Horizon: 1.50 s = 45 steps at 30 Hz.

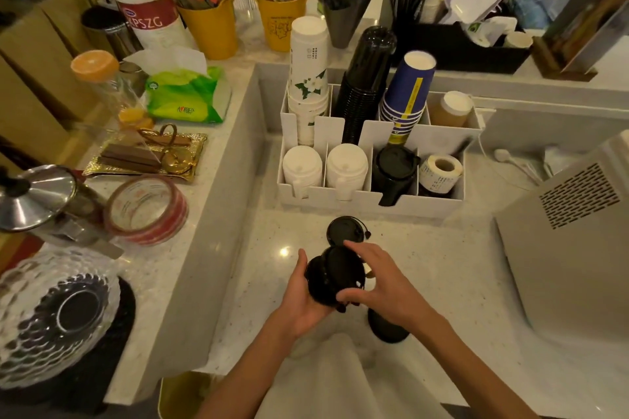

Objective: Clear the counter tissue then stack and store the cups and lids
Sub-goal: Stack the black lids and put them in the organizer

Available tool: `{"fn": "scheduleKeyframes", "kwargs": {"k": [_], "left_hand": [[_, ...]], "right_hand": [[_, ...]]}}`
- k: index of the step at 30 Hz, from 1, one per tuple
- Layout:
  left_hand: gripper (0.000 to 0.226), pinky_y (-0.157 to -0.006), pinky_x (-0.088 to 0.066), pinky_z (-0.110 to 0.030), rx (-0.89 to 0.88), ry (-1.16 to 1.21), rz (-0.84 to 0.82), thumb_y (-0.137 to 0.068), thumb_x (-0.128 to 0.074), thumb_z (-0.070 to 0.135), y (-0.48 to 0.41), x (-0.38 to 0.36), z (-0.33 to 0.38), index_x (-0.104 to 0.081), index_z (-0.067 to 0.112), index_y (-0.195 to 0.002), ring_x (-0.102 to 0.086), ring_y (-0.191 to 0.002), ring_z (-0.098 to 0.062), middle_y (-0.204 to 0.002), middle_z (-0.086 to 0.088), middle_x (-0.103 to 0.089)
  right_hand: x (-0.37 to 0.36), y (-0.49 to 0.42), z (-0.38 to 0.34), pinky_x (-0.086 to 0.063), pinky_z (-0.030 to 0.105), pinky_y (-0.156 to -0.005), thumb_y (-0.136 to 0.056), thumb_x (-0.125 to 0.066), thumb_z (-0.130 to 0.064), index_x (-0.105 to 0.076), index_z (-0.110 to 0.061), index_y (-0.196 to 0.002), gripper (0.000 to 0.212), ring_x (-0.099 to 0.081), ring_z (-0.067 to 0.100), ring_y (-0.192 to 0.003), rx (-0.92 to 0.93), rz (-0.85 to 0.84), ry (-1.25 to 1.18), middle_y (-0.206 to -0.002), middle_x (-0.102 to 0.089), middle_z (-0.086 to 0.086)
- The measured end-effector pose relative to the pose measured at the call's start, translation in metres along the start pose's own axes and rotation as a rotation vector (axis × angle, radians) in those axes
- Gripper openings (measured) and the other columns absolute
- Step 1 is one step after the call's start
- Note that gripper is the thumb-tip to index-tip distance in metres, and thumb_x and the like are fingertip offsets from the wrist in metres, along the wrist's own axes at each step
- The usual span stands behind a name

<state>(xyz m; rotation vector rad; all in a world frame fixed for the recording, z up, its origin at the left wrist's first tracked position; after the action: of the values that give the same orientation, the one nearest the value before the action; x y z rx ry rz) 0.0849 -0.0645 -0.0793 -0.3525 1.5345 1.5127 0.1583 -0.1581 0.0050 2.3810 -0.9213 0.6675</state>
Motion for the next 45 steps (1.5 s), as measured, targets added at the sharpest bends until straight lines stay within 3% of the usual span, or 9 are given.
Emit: {"fn": "scheduleKeyframes", "kwargs": {"k": [5,17,22,24,26,31,34,40,45], "left_hand": [[0.076,-0.090,-0.055,-0.048,-0.019,-0.027,-0.012,-0.090,-0.038,0.069,0.002,-0.007,0.001,-0.067,0.008,-0.124,-0.063,-0.118,-0.036,-0.130,-0.022,-0.064],[0.080,-0.090,-0.056,-0.045,-0.054,-0.051,0.025,-0.088,-0.043,0.071,0.009,-0.001,0.007,-0.064,0.005,-0.128,-0.068,-0.110,-0.034,-0.125,-0.021,-0.067],[0.066,-0.087,-0.056,-0.048,-0.045,-0.047,0.095,-0.087,-0.057,0.060,0.007,0.006,0.009,-0.072,0.002,-0.114,-0.070,-0.101,-0.036,-0.115,-0.022,-0.070],[0.061,-0.091,-0.053,-0.055,-0.079,0.013,0.107,-0.087,-0.058,0.055,0.008,0.007,0.015,-0.067,0.004,-0.119,-0.065,-0.101,-0.039,-0.117,-0.024,-0.066],[0.053,-0.097,-0.047,-0.062,-0.127,0.074,0.111,-0.090,-0.057,0.051,0.009,0.009,0.023,-0.062,0.011,-0.124,-0.062,-0.100,-0.041,-0.114,-0.024,-0.065],[0.051,-0.097,-0.046,-0.065,-0.169,0.116,0.109,-0.093,-0.054,0.050,0.012,0.016,0.029,-0.061,0.013,-0.128,-0.060,-0.103,-0.043,-0.116,-0.024,-0.063],[0.053,-0.097,-0.046,-0.065,-0.197,0.148,0.111,-0.093,-0.053,0.050,0.013,0.020,0.033,-0.061,0.012,-0.129,-0.061,-0.105,-0.044,-0.118,-0.024,-0.064],[0.052,-0.099,-0.045,-0.063,-0.270,0.175,0.145,-0.095,-0.049,0.051,0.020,0.028,0.040,-0.059,0.013,-0.129,-0.062,-0.101,-0.041,-0.116,-0.023,-0.064],[0.053,-0.095,-0.050,-0.058,-0.326,0.136,0.173,-0.094,-0.049,0.052,0.022,0.029,0.041,-0.060,0.013,-0.130,-0.066,-0.099,-0.039,-0.115,-0.023,-0.069]], "right_hand": [[-0.008,0.004,-0.023,-0.029,0.023,-0.112,-0.072,-0.078,-0.050,-0.032,-0.032,-0.147,0.089,-0.030,0.011,-0.132,0.080,-0.028,0.161,-0.147,-0.033,-0.008],[-0.024,-0.002,-0.024,-0.037,0.026,-0.104,-0.068,-0.076,-0.057,-0.034,-0.030,-0.143,0.090,-0.036,0.011,-0.124,0.039,0.010,0.163,-0.142,-0.037,-0.009],[-0.028,-0.021,-0.012,-0.046,0.021,-0.090,-0.066,-0.058,-0.079,-0.040,-0.035,-0.138,0.086,-0.049,0.004,-0.112,-0.044,-0.131,-0.033,-0.138,-0.045,-0.008],[-0.011,-0.045,0.004,-0.049,0.027,-0.090,-0.076,-0.058,-0.070,-0.044,-0.033,-0.137,0.073,-0.054,0.009,-0.113,-0.083,0.000,-0.036,-0.138,-0.049,-0.005],[0.000,-0.072,0.021,-0.044,0.041,-0.104,-0.084,-0.066,-0.048,-0.042,-0.025,-0.140,0.064,-0.050,0.022,-0.125,-0.096,0.075,0.123,-0.143,-0.047,0.002],[-0.021,-0.109,0.057,-0.028,0.047,-0.116,-0.084,-0.072,-0.029,-0.020,-0.022,-0.151,0.085,-0.021,0.029,-0.144,-0.136,-0.146,0.475,-0.160,-0.017,0.004],[-0.023,-0.116,0.057,-0.030,0.046,-0.116,-0.086,-0.069,-0.020,-0.022,-0.025,-0.151,0.080,-0.022,0.031,-0.142,-0.091,-0.111,0.544,-0.159,-0.019,0.006],[-0.014,-0.102,0.053,-0.036,0.043,-0.111,-0.079,-0.074,-0.038,-0.024,-0.021,-0.149,0.088,-0.028,0.031,-0.135,-0.206,-0.227,0.575,-0.147,-0.025,0.013],[-0.001,-0.069,-0.001,-0.043,0.041,-0.105,-0.072,-0.079,-0.048,-0.036,-0.026,-0.141,0.084,-0.039,0.024,-0.127,-0.132,-0.125,0.288,-0.141,-0.034,0.004]]}}
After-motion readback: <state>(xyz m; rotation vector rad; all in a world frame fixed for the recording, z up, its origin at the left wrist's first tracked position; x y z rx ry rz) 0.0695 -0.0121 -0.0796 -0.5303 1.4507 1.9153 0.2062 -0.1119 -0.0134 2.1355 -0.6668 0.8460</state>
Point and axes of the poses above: each hand's wrist, its own y-axis away from the middle knuckle, its own x-axis out of the back of the hand, z = x × y, the point moved 8 cm from there along -y, towards the middle knuckle
